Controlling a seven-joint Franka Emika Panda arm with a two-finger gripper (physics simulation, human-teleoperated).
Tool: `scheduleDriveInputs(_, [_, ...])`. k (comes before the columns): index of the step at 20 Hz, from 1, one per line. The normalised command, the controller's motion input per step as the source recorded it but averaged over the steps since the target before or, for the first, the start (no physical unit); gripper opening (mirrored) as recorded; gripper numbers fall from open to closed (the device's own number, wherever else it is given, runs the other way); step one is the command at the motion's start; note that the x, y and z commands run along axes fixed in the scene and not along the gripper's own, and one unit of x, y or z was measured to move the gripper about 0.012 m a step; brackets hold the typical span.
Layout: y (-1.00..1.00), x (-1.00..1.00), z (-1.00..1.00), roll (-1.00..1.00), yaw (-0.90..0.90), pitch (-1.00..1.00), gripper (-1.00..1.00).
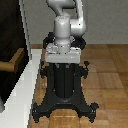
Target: Open the door by pressing down and pulling on the handle.
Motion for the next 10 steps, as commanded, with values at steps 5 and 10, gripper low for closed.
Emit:
scheduleDriveInputs(5, [0.00,0.00,0.00,0.00,0.00,0.00,1.00])
scheduleDriveInputs(10, [0.00,0.00,0.40,0.00,0.00,0.00,1.00])
